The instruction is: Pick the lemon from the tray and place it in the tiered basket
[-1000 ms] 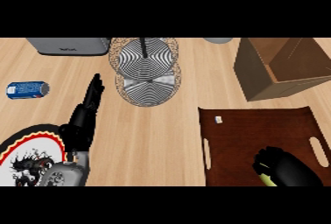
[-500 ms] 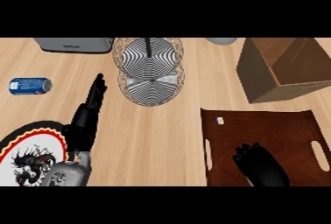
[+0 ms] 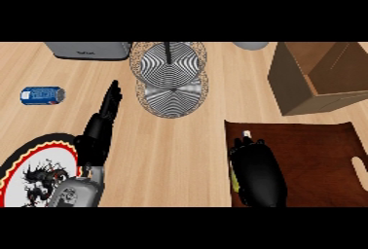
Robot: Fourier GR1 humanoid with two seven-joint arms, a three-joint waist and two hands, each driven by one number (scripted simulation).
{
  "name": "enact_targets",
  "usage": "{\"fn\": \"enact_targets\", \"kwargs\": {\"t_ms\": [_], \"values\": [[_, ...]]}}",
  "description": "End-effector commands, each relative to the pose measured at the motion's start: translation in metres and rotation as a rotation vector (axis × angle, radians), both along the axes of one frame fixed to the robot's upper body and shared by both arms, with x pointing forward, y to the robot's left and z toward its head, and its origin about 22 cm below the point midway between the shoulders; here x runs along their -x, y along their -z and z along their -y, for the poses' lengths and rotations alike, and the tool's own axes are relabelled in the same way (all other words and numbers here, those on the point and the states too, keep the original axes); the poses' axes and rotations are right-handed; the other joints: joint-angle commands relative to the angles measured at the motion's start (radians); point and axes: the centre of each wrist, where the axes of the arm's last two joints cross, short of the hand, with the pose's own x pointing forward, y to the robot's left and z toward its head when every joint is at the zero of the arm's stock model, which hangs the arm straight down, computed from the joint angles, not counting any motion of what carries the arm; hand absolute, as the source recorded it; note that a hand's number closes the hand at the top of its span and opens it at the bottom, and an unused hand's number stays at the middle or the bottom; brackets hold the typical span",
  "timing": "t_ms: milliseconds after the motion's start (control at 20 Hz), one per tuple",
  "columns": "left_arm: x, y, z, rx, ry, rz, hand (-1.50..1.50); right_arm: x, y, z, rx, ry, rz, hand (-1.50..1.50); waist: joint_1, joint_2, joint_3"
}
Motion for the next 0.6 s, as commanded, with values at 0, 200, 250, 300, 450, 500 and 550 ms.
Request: {"fn": "enact_targets", "kwargs": {"t_ms": [0, 200, 250, 300, 450, 500, 550], "values": [[-0.001, 0.004, -0.006, -0.010, -0.003, 0.001, 0.00, 0.011, -0.048, -0.035, -0.050, 0.064, 0.089, 1.50, 0.004, -0.001, 0.002], [0.001, 0.009, 0.001, -0.014, 0.012, -0.006, 0.00, 0.017, -0.086, -0.052, -0.108, 0.119, 0.135, 1.50, 0.014, 0.003, 0.003], [-0.005, 0.001, 0.002, 0.004, 0.021, -0.010, 0.00, 0.015, -0.095, -0.058, -0.099, 0.129, 0.143, 1.50, 0.014, 0.005, 0.003], [-0.006, 0.007, 0.007, 0.011, 0.026, -0.022, 0.00, 0.016, -0.106, -0.058, -0.121, 0.131, 0.151, 1.50, 0.007, 0.007, 0.002], [-0.009, -0.002, 0.012, 0.002, 0.027, 0.000, 0.00, 0.010, -0.127, -0.067, -0.162, 0.172, 0.156, 1.50, 0.019, 0.008, 0.004], [-0.007, -0.004, 0.010, 0.003, 0.029, 0.009, 0.00, 0.007, -0.132, -0.069, -0.176, 0.181, 0.150, 1.50, 0.034, 0.006, 0.004], [-0.004, -0.005, -0.002, -0.006, 0.045, 0.006, 0.00, 0.001, -0.140, -0.068, -0.228, 0.193, 0.151, 1.50, 0.045, 0.006, 0.004]]}}
